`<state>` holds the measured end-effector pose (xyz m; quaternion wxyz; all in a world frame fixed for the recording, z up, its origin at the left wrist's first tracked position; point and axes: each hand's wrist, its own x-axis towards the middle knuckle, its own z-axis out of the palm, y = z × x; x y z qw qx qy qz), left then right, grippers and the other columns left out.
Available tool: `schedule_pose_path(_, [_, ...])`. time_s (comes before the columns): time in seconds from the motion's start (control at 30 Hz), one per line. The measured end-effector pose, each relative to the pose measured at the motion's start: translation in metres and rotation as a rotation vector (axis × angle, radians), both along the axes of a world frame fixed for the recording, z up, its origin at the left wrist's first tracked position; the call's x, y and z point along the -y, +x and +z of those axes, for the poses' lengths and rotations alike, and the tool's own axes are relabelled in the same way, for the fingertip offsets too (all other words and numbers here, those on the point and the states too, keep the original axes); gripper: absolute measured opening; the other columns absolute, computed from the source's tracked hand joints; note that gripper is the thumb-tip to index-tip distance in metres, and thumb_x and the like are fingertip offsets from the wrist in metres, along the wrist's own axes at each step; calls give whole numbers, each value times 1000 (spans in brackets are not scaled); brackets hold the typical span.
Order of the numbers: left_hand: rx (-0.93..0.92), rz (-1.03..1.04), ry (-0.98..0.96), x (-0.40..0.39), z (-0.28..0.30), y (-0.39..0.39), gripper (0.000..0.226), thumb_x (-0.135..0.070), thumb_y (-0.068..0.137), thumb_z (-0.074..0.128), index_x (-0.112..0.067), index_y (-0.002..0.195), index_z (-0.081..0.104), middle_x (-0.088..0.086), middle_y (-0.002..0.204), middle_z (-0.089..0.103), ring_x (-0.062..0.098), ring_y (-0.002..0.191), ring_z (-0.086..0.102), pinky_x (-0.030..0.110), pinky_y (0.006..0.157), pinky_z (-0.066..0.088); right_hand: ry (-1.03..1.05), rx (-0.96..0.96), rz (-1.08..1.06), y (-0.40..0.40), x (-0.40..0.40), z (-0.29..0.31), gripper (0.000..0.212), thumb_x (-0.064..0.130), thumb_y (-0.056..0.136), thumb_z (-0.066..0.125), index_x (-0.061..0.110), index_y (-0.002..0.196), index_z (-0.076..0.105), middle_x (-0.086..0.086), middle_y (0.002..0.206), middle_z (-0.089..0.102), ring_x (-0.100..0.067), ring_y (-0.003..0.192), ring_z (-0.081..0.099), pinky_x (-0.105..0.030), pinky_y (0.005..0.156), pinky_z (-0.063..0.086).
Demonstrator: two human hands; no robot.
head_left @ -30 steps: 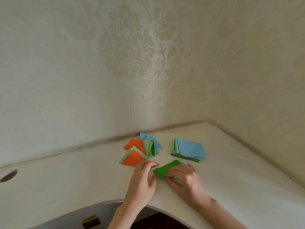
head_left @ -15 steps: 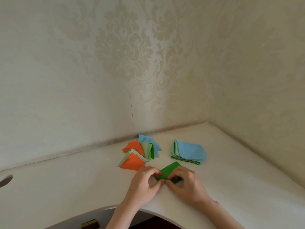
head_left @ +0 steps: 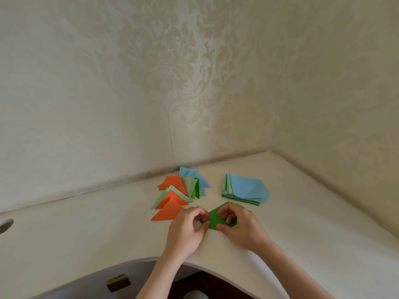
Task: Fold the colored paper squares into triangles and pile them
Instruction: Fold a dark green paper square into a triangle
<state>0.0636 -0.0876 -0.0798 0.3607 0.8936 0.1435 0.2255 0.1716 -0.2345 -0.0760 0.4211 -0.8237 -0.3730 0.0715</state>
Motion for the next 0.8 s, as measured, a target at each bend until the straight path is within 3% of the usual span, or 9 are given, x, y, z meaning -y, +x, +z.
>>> schedule_pose_path(0.17, [-11,-31,-33,-4,0,-2,23,-14,85,65,-37,88,66,-24,87,64,-3,90,56,18,79,47,-74,-22,44,4,4,7,27,18,78,74,29,100,63,12,92,62,3,84,55,-9,73,43])
schedule_pose_path(0.37, [43,-90,-117,-11,1,-12,37,2,86,53,-31,94,68,-20,95,66,2,98,60,16,83,47,-71,69,-15,-3,2,5,18,38,78,74,27,88,65,13,87,58,0,79,54,-9,69,40])
schedule_pose_path(0.53, [96,-99,-103,-9,3,-17,50,10,75,54,-33,97,66,-18,102,63,5,103,56,10,84,41,-57,104,5,-1,-1,-2,9,25,87,68,18,82,66,9,85,54,-6,75,52,-12,68,40])
schedule_pose_path(0.8, [167,-140,49,-10,-5,-13,33,2,76,71,-27,93,73,-22,105,62,4,110,53,14,92,41,-103,140,285,2,16,19,12,25,92,60,26,80,57,6,93,57,-9,80,53,-15,66,40])
